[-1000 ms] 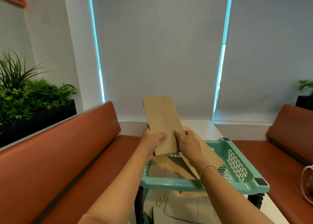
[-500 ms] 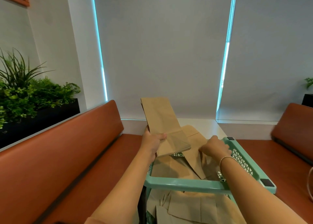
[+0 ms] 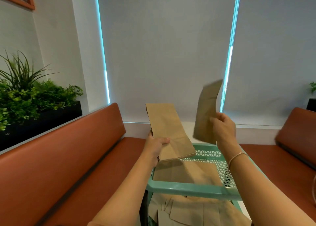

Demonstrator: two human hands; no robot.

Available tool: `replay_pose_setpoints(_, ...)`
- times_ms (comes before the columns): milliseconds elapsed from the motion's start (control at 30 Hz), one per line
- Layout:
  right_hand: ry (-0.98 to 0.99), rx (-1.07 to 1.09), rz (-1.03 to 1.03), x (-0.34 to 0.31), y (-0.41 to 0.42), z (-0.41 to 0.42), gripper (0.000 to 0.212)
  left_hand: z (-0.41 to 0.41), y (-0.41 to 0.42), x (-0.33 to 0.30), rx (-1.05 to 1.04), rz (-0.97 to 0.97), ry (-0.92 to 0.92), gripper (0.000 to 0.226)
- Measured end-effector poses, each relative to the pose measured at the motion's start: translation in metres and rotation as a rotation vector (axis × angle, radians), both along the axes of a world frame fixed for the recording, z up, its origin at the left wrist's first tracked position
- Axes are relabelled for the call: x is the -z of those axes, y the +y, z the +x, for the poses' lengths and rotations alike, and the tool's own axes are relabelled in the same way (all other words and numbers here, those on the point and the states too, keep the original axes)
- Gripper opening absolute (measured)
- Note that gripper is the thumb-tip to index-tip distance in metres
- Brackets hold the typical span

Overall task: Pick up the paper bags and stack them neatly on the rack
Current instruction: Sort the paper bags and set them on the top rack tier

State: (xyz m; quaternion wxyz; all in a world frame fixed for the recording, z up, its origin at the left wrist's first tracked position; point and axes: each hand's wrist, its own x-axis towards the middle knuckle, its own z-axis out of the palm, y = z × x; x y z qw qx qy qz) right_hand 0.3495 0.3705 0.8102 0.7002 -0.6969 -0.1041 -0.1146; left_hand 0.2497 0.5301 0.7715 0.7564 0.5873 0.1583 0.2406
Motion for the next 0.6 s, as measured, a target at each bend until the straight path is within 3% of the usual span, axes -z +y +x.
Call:
replay_pose_setpoints(100,-0.058,-0.151,0.197,-0.008,0.000,-0.011,0.017,0.000,0.000,0.001,0.022,0.016,0.018,0.040)
replay_pose_setpoints(200,-0.098,-0.295,0.039,0.002,-0.003,-0.008,0.030,0.000,0.001,0.002,0.058,-0.013,0.066,0.028)
replay_pose_setpoints(267,-0.137,-0.265,-0.255,0.008,-0.005,-0.005,0.027,-0.001,0.003,0.002,0.075,-0.019,0.119,0.017)
replay_pose_setpoints(333,-0.150,-0.230,-0.374,0.013,-0.006,-0.001,0.024,-0.002,0.004,0.002,0.111,-0.030,0.139,0.012)
replay_pose_setpoints(500,-0.228,-0.120,-0.343,0.021,-0.001,0.000,0.033,0.000,0.001,0.004,0.221,-0.001,0.084,0.005)
replay_pose_setpoints(600,-0.232,-0.012,-0.363,0.028,0.008,0.001,0.032,0.003,0.000,0.007,0.248,0.035,0.078,0.023)
